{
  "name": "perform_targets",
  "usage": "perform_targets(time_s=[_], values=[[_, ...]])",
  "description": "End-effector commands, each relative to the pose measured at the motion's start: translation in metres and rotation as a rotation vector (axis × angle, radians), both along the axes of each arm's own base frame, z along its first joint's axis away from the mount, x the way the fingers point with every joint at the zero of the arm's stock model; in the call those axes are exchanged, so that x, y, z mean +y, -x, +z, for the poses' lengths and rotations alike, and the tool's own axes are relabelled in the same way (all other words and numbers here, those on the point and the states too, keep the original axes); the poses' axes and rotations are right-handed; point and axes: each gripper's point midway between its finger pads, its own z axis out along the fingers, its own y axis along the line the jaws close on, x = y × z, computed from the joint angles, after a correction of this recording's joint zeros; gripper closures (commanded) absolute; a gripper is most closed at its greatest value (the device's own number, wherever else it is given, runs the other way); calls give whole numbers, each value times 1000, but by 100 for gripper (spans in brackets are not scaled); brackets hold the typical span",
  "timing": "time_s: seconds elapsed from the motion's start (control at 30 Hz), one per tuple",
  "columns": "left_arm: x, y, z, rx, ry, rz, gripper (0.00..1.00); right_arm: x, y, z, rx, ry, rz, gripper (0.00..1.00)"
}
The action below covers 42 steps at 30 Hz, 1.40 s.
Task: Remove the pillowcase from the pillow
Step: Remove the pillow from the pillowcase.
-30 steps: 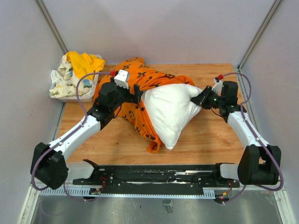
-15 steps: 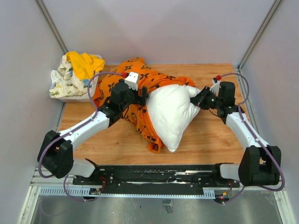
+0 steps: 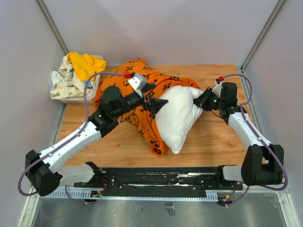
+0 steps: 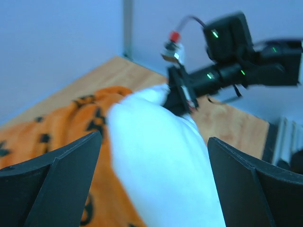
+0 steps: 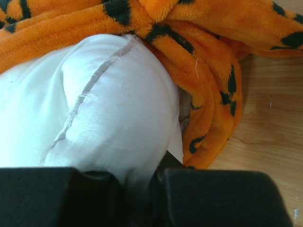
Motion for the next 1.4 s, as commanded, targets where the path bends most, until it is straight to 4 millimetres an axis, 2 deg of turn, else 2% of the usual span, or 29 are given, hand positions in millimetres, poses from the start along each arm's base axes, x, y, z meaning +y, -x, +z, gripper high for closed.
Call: perform_targets(time_s=[0.0,0.1,0.17,0.33,0.4,0.47,0.5,0.53,0.57,0.6,0.63,0.73,0.83,0.9,1.0,1.07,1.23,1.33,1.37], values=[[-54,29,-64,121,-140,-223,1,10,-8,18,-43,-31,24,90],[-76,39,-81,147,-150,-288,1,9,-8,16,-40,-27,21,90],[-83,31,-97,183,-172,-265,1,9,-9,16,-39,-28,21,90],[-62,-23,-127,252,-238,57,1,10,-8,17,-42,-36,26,90],[-58,-34,-137,266,-269,117,1,12,-9,19,-47,-46,31,90],[-56,-42,-150,278,-302,160,5,15,-8,22,-49,-64,41,89],[-55,-46,-157,283,-319,179,14,16,-8,24,-52,-73,46,89],[-56,-48,-165,292,-337,185,29,17,-7,26,-56,-79,50,89],[-59,-48,-172,303,-355,174,52,18,-7,28,-59,-82,53,88],[-62,-48,-177,313,-364,161,79,19,-6,30,-66,-82,57,86],[-64,-47,-180,323,-358,157,97,20,-5,32,-73,-83,64,84],[-69,-45,-171,302,-309,129,100,22,-2,37,-96,-90,76,72],[-66,-47,-155,272,-265,154,100,24,2,44,-133,-112,89,35],[-63,-52,-141,249,-241,183,100,28,6,55,-182,-175,85,1],[-63,-60,-118,215,-218,215,100,30,16,75,-262,-297,55,2],[-62,-65,-108,197,-213,234,100,27,22,80,-261,-368,-5,2],[-62,-75,-81,147,-195,268,100,19,39,72,-214,-406,-130,2],[-58,-80,-64,119,-182,297,100,4,48,65,-223,-414,-237,2],[-57,-81,-57,110,-173,303,100,-4,55,69,-264,-433,-284,2]])
